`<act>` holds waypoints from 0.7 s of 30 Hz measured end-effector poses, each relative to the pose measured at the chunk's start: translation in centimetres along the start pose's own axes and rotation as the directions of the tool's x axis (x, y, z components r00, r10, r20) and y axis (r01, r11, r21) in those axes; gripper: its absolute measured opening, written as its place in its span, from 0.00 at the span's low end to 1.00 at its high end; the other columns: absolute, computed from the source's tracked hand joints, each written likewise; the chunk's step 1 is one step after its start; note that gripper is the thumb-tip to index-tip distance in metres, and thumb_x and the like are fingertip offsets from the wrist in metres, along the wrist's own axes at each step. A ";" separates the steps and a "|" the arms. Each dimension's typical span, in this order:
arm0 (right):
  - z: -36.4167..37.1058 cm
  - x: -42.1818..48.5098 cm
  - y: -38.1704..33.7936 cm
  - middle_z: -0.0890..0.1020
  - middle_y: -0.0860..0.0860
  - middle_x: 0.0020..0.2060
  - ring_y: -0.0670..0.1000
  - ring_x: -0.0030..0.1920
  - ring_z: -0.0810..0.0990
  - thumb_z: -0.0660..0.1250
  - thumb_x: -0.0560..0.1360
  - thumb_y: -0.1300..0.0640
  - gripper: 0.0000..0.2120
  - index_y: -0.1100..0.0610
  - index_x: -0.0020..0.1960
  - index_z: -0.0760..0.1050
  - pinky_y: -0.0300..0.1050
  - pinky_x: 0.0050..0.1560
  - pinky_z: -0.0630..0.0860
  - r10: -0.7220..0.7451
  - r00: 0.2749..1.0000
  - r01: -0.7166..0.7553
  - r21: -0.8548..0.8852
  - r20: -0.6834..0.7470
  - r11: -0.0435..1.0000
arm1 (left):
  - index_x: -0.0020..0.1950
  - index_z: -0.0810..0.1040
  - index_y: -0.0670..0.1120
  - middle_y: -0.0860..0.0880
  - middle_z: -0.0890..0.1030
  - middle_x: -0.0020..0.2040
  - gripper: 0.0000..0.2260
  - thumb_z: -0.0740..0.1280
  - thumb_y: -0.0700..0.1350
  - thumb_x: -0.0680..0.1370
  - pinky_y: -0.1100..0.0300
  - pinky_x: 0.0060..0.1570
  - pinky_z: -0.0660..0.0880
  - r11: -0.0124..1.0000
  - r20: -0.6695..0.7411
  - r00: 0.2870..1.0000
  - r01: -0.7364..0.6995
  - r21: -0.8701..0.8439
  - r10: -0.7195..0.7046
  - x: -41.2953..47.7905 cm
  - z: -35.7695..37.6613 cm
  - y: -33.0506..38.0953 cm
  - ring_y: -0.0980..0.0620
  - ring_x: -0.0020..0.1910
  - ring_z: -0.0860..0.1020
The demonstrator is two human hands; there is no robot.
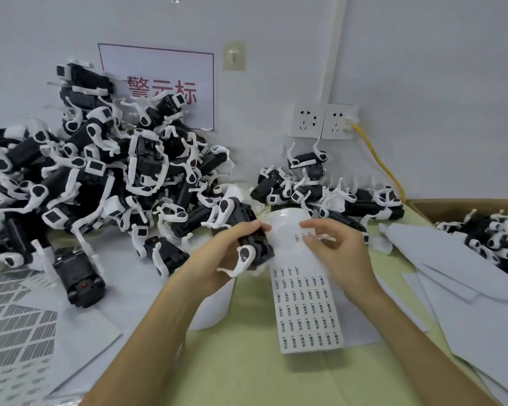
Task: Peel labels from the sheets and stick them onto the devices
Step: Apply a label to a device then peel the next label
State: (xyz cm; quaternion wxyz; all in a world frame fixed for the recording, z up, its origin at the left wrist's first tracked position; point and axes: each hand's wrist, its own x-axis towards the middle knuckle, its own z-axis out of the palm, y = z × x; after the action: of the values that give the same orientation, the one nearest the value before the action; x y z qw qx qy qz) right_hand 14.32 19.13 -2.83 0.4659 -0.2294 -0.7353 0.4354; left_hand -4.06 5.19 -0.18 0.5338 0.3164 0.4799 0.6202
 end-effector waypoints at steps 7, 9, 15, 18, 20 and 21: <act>0.1 -0.2 0.1 0.87 0.42 0.49 0.54 0.39 0.84 0.76 0.75 0.64 0.13 0.48 0.53 0.86 0.51 0.42 0.81 0.018 0.999 -0.020 0.038 0.032 0.999 | 0.62 0.86 0.47 0.43 0.85 0.61 0.21 0.76 0.53 0.71 0.58 0.52 0.81 0.999 0.123 0.992 0.029 0.036 -0.033 -0.8 1.3 -0.7 0.46 0.57 0.85; 0.1 -0.2 0.1 0.85 0.41 0.39 0.44 0.30 0.75 0.76 0.74 0.64 0.13 0.48 0.54 0.86 0.36 0.36 0.73 0.019 0.997 -0.022 0.035 0.073 0.999 | 0.63 0.86 0.47 0.43 0.85 0.63 0.23 0.76 0.54 0.70 0.58 0.54 0.81 1.000 0.154 0.988 0.021 0.016 -0.023 -0.6 1.4 -0.7 0.46 0.59 0.84; 0.9 -0.8 -0.6 0.78 0.41 0.46 0.44 0.38 0.76 0.77 0.74 0.62 0.14 0.46 0.55 0.85 0.36 0.43 0.73 -0.113 0.991 0.125 -0.169 0.079 0.978 | 0.64 0.85 0.47 0.43 0.84 0.63 0.19 0.73 0.51 0.75 0.58 0.54 0.81 0.997 0.164 0.986 -0.019 -0.076 0.032 -0.5 0.9 -0.8 0.47 0.59 0.84; 1.0 -0.9 -0.7 0.74 0.44 0.57 0.46 0.56 0.77 0.79 0.73 0.57 0.15 0.45 0.57 0.85 0.39 0.57 0.73 -0.198 0.978 0.210 -0.293 0.070 0.933 | 0.64 0.85 0.45 0.43 0.84 0.63 0.22 0.74 0.53 0.73 0.57 0.57 0.81 0.992 0.160 0.985 -0.044 -0.117 0.062 -0.3 0.6 -0.5 0.48 0.58 0.84; 0.8 -0.8 -0.7 0.73 0.43 0.61 0.48 0.61 0.75 0.78 0.73 0.56 0.15 0.46 0.59 0.85 0.39 0.63 0.71 -0.269 0.960 0.277 -0.350 0.072 0.895 | 0.62 0.86 0.46 0.45 0.85 0.62 0.21 0.75 0.54 0.72 0.55 0.62 0.80 0.989 0.155 0.985 -0.052 -0.142 0.074 -0.2 0.5 -0.5 0.49 0.57 0.84; 0.8 -0.8 -0.7 0.73 0.42 0.62 0.47 0.61 0.74 0.78 0.73 0.55 0.15 0.46 0.59 0.85 0.37 0.65 0.70 -0.299 0.952 0.304 -0.369 0.071 0.878 | 0.61 0.87 0.46 0.45 0.85 0.62 0.20 0.75 0.54 0.72 0.55 0.64 0.79 0.987 0.151 0.986 -0.051 -0.155 0.075 -0.2 0.5 -0.5 0.49 0.57 0.84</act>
State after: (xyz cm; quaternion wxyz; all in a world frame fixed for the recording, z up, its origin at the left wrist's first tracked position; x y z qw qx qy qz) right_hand 14.05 17.81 -2.79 0.4708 -0.1945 -0.8345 0.2101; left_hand -3.42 5.15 -0.49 0.5724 0.3379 0.3778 0.6446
